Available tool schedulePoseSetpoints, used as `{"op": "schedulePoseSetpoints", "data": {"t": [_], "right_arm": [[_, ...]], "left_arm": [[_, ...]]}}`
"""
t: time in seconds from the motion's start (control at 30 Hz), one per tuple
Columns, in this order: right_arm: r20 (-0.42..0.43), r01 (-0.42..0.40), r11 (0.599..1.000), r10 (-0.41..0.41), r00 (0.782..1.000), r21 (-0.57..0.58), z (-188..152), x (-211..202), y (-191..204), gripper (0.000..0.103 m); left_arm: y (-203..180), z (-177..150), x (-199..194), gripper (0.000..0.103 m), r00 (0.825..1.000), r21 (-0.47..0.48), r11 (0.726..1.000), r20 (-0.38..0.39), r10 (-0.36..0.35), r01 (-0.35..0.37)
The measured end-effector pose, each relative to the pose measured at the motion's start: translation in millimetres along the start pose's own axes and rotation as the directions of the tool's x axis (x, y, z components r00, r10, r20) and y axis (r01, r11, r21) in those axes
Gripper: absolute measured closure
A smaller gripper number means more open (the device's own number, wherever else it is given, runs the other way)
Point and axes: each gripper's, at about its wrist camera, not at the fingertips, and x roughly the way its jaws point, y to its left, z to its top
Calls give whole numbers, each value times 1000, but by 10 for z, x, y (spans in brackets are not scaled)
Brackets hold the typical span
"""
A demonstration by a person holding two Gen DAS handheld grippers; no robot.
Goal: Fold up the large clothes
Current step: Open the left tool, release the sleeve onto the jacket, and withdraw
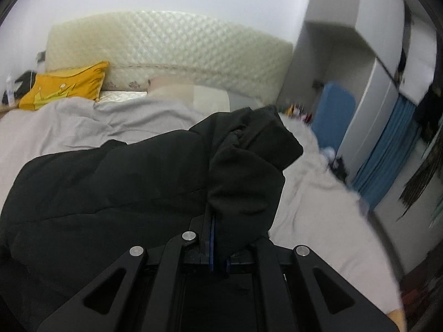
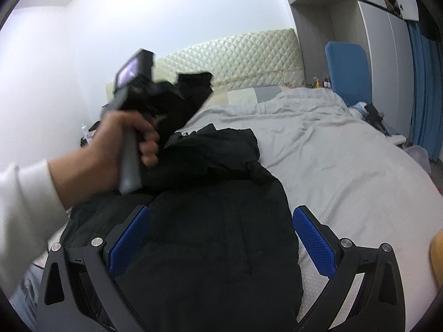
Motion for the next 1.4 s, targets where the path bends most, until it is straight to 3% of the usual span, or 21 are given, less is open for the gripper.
{"op": "schedulePoseSetpoints", "data": {"t": [0.1, 0.23, 0.33, 0.4, 0.47, 0.63, 0.9, 1.13, 1.4], "right_arm": [[-7, -6, 1000, 6, 1000, 21, -5, 38, -58, 0], [-17, -11, 999, 12, 1000, 37, -17, 89, -98, 0], [-26, -15, 999, 16, 1000, 37, -23, 118, -94, 0], [-26, -17, 999, 18, 1000, 36, -27, 129, -97, 0], [-27, -18, 999, 19, 999, 43, -31, 131, -98, 0], [-11, -21, 998, 22, 1000, 54, -5, 146, -131, 0], [58, -20, 1000, 20, 998, 4, 47, 22, -1, 0], [91, -37, 994, 46, 995, -105, 265, 49, 337, 0], [122, -20, 990, 37, 992, -140, 918, 380, 476, 0]], "left_arm": [[-136, -205, 261, 97, 999, 86, 996, -35, 40, -37], [-197, -453, 571, 86, 988, 135, 990, -141, 68, -49], [-239, -564, 675, 67, 985, 168, 985, -157, 73, -46], [-282, -619, 742, 41, 978, 195, 981, -202, 56, -16], [-370, -680, 752, 29, 975, 241, 970, -216, 43, 10], [-434, -709, 487, 28, 973, 222, 973, -228, -17, 68], [-105, -545, -401, 28, 989, 204, 975, -132, -65, 91], [713, -141, -1433, 28, 999, 104, 994, 21, -31, 29], [1847, 342, -2404, 28, 984, -41, 995, 148, 96, -91]]}}
